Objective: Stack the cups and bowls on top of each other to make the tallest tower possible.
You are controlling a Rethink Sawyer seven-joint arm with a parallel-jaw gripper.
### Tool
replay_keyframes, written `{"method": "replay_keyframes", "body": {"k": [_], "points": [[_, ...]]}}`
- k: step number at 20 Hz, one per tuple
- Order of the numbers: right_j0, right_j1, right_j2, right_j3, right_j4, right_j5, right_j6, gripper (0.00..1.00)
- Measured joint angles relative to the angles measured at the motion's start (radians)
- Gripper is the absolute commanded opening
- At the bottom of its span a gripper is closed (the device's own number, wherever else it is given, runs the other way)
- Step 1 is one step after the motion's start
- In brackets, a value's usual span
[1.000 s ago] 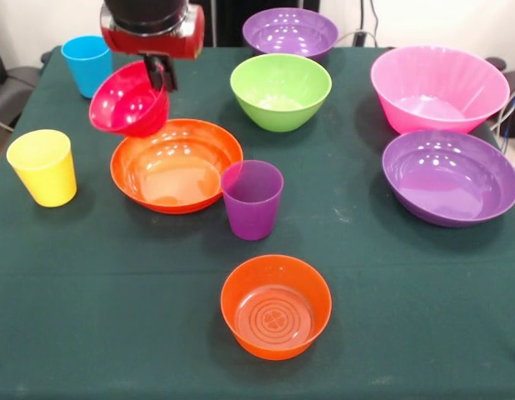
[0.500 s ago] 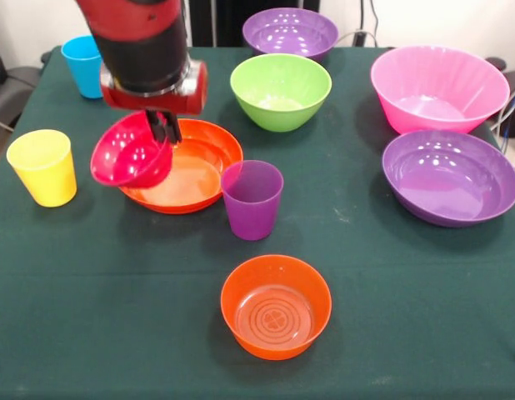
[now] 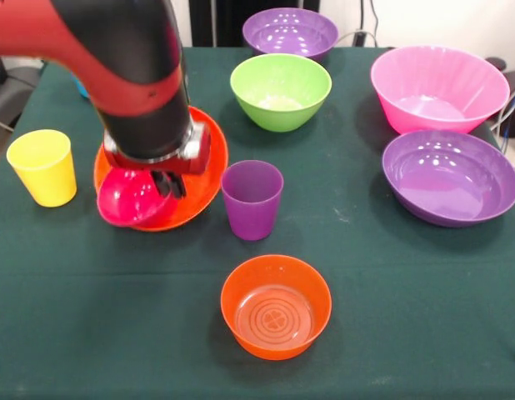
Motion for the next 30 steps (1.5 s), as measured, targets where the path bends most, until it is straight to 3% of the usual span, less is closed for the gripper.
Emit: {"method": "replay_keyframes", "body": {"k": [2, 7, 13, 30], "points": [[0.004, 0.017, 0.004, -0.027, -0.004, 0.007, -0.008, 0.0], [0.033, 0.113, 0.036, -0.2, -0.035, 0.09, -0.08, 0.0], [0.055, 0.163, 0.054, -0.317, -0.042, 0.172, -0.137, 0.0], [0.067, 0.176, 0.054, -0.406, -0.045, 0.22, -0.14, 0.0]]}}
